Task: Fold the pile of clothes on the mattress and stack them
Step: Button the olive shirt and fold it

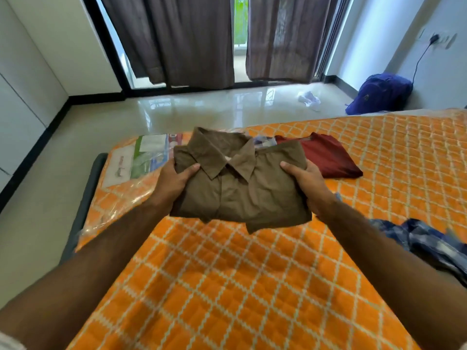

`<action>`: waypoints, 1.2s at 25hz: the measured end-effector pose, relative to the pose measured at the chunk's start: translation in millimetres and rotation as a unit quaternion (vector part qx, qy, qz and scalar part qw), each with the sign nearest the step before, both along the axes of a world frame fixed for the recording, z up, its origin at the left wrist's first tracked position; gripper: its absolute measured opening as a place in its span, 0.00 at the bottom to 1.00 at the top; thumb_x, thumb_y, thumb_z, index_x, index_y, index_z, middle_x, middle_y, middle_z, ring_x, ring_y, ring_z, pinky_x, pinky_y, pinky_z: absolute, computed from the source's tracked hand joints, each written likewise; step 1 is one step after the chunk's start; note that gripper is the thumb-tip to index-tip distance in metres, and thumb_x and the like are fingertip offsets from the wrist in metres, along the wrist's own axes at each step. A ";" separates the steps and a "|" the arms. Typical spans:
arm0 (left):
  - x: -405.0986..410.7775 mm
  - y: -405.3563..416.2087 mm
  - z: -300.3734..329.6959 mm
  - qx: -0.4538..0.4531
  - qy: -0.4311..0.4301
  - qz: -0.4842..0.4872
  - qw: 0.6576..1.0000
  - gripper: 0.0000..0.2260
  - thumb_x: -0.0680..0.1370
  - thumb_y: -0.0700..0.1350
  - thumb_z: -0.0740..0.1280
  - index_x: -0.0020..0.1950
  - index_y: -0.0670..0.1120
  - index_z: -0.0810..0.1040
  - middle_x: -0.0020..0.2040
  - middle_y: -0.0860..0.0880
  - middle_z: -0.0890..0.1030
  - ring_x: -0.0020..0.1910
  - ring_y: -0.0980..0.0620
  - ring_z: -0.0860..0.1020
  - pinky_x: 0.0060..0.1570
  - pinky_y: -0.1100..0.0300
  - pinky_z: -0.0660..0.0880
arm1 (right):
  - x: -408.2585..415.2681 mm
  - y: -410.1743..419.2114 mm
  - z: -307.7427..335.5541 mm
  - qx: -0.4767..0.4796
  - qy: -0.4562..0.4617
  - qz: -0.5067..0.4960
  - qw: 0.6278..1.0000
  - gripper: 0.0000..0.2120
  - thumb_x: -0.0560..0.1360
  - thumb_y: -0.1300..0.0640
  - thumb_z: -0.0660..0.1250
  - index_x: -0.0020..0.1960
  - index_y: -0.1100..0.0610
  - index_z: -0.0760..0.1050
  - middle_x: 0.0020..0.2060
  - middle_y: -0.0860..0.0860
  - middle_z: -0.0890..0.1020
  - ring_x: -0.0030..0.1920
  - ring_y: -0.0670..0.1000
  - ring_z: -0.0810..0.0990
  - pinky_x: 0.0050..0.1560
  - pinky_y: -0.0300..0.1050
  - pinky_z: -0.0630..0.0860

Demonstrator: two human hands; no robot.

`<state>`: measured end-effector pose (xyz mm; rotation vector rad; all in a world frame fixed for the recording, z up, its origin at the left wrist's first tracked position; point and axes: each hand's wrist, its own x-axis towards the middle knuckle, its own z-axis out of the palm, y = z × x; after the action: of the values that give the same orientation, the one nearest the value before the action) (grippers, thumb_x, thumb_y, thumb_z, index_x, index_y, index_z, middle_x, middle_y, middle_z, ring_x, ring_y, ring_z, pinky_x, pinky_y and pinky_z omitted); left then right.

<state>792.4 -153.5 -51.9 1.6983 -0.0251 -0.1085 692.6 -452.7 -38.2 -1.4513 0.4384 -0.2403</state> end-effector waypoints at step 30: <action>176.4 -113.0 -167.0 0.573 -0.216 -0.111 0.783 0.33 0.80 0.57 0.47 0.83 0.46 0.46 0.83 0.44 0.45 0.82 0.46 0.43 0.79 0.42 0.45 | 232.6 -40.3 -176.2 -0.698 0.088 0.181 0.688 0.35 0.81 0.37 0.46 0.83 0.51 0.44 0.83 0.52 0.46 0.82 0.53 0.42 0.81 0.58 0.41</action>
<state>968.8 -266.5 -218.9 2.9165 -0.6180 0.1349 925.2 -493.0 -214.4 -3.0626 0.0151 -0.0761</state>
